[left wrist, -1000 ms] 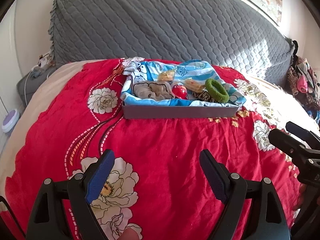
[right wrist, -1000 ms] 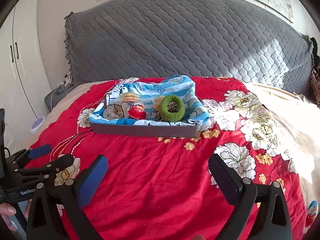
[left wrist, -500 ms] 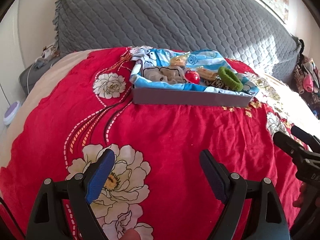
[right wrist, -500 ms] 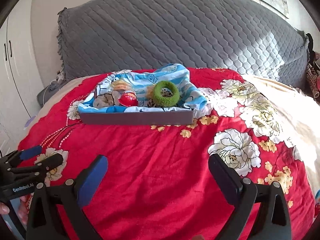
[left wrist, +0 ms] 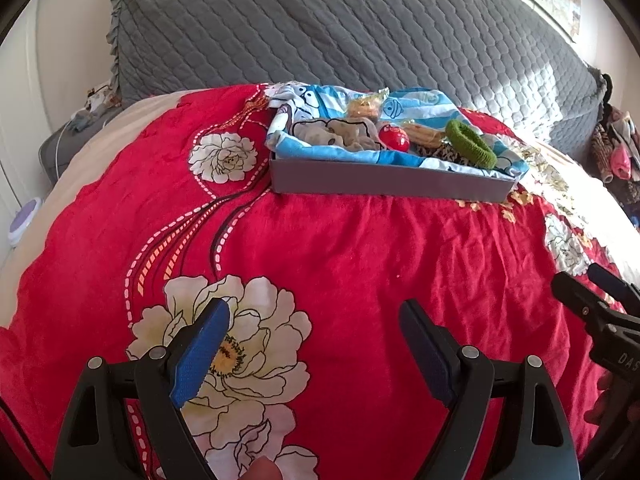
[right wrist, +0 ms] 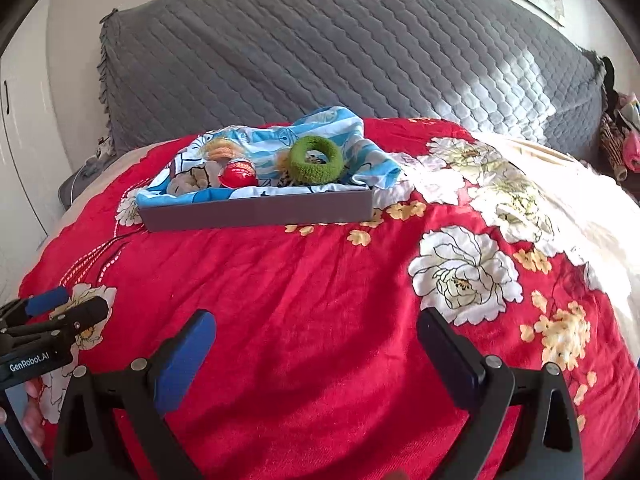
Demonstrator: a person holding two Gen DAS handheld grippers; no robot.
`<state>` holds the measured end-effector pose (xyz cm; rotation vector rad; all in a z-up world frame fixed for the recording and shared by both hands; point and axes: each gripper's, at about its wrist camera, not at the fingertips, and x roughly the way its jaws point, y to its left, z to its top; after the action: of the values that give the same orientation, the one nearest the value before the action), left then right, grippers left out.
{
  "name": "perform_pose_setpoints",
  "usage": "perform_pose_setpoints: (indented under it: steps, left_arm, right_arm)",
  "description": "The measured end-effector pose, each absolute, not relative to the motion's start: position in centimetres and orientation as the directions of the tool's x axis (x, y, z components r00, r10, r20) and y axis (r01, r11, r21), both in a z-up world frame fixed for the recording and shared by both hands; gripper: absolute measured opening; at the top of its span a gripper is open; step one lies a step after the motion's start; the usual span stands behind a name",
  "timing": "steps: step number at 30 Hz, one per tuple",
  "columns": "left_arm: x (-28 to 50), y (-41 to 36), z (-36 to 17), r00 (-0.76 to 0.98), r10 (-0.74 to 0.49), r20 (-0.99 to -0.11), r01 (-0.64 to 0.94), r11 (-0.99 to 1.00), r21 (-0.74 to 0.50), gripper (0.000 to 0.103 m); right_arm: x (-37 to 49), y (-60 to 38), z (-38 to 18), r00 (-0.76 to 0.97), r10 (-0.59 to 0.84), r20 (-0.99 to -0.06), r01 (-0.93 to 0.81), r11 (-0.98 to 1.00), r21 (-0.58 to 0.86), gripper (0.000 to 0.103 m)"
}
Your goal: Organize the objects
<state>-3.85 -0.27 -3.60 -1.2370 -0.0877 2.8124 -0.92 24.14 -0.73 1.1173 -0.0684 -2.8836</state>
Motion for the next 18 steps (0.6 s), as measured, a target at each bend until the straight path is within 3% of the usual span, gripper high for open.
perform_pose_setpoints:
  steps: [18]
  left_arm:
    - [-4.8, -0.4, -4.9, -0.665, 0.094, -0.741, -0.047, -0.995, -0.084, 0.087]
  right_arm:
    - [0.1, 23.1, -3.0, -0.7, -0.047, -0.712, 0.082, -0.997, -0.015, 0.101]
